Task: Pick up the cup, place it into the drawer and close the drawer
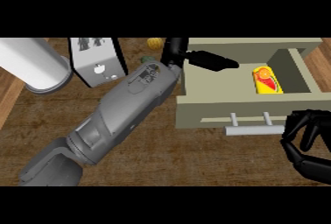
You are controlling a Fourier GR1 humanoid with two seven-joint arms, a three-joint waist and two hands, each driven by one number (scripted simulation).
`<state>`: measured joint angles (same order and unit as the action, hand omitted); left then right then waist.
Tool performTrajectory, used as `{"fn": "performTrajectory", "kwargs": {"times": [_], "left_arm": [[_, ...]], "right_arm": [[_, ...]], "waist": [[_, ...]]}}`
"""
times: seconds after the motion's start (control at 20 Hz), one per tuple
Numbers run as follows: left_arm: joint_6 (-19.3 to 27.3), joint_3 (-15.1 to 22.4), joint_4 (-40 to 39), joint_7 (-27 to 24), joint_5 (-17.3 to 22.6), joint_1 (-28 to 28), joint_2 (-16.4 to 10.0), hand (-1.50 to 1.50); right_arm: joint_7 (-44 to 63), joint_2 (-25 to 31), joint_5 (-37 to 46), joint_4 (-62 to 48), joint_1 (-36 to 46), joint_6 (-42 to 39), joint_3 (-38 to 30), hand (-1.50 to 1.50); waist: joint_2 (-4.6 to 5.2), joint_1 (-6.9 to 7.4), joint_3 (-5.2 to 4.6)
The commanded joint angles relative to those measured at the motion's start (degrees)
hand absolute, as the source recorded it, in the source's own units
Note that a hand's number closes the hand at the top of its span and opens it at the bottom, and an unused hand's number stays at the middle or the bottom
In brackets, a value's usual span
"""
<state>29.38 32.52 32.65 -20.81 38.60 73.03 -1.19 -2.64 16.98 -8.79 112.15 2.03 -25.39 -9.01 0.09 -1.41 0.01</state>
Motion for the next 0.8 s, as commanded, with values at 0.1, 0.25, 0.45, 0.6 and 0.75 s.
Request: {"fn": "performTrajectory", "kwargs": {"times": [0.1,0.25,0.45,0.6,0.75], "left_arm": [[-0.6,-2.5,8.3,2.5,0.3,-4.2,-4.8,-1.5],[-3.6,-3.8,11.6,4.3,0.0,-6.2,-10.2,-1.5],[-1.7,-4.3,19.8,5.5,-0.7,-14.1,-12.5,-1.5],[-3.0,-5.5,26.3,8.5,-0.2,-17.4,-17.4,-1.5],[-3.5,-6.1,31.2,9.7,-0.2,-21.7,-19.1,-1.5]], "right_arm": [[-0.1,2.3,10.3,3.8,-3.4,0.1,2.5,1.5],[5.5,1.3,13.4,7.3,-2.0,2.7,4.8,1.5],[2.8,0.0,19.9,2.8,-1.2,5.0,6.2,1.5],[2.7,-1.8,25.8,-2.4,2.8,8.0,9.5,1.5],[0.7,-2.6,32.5,-6.8,5.7,10.4,13.1,1.5]], "waist": [[-0.59,1.99,-0.02],[-0.5,2.21,-0.06],[-0.41,2.53,-0.02],[-0.43,3.44,-0.02],[-0.36,3.48,-0.01]]}}
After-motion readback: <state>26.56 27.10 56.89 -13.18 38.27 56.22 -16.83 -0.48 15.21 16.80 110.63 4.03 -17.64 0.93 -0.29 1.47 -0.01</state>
